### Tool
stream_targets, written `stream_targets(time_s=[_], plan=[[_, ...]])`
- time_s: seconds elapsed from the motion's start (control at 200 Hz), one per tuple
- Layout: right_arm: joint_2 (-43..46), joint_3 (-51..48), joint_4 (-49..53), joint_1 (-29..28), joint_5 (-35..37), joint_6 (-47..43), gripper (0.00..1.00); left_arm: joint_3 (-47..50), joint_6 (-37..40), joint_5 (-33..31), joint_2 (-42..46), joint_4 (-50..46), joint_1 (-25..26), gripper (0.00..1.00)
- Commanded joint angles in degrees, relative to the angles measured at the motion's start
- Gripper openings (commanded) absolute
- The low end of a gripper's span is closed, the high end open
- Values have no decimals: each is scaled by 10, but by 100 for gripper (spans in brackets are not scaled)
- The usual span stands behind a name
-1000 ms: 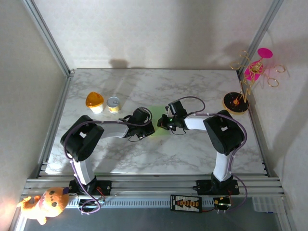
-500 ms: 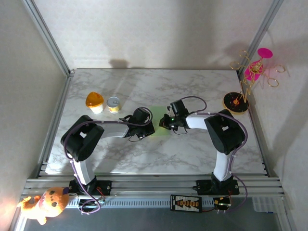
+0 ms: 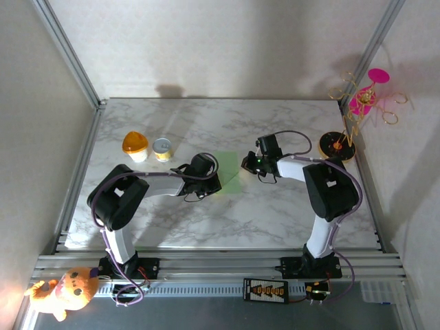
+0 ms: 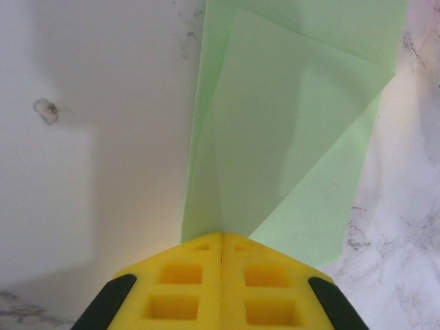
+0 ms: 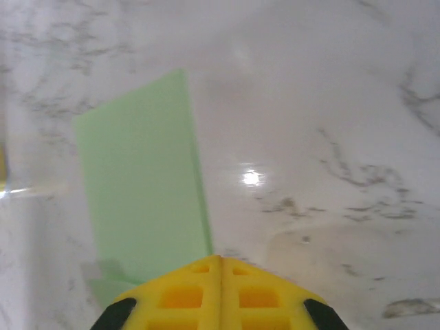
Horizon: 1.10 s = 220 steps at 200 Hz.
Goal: Fold a paper plane with a square sheet of paper (pick it up from the middle)
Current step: Fold the triangle a second time at the center of the table.
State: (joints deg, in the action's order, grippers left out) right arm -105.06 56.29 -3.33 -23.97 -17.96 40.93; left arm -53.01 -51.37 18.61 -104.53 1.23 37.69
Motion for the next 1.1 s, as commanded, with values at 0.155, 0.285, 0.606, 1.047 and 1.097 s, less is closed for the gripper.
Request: stream_targets(time_s=[0.155,0.285,0.606,1.047,1.097], plan=[[-4,13,1,-75,-30,-23,3,-2,15,-18,-27,-62,3,1],[-30,24,0,-79,-39,-19,3,-3,16,-18,-27,-62,3,1],[-71,12,-13,15,-35,-21,2,11,0,-34,-28,-70,3,0],[6,26,13,-31,-5,-43,3,-13,20,-23,-23,-77,3,0],[3,24,8,-43,-16,-40,3,-15,21,-21,-23,-77,3,0]])
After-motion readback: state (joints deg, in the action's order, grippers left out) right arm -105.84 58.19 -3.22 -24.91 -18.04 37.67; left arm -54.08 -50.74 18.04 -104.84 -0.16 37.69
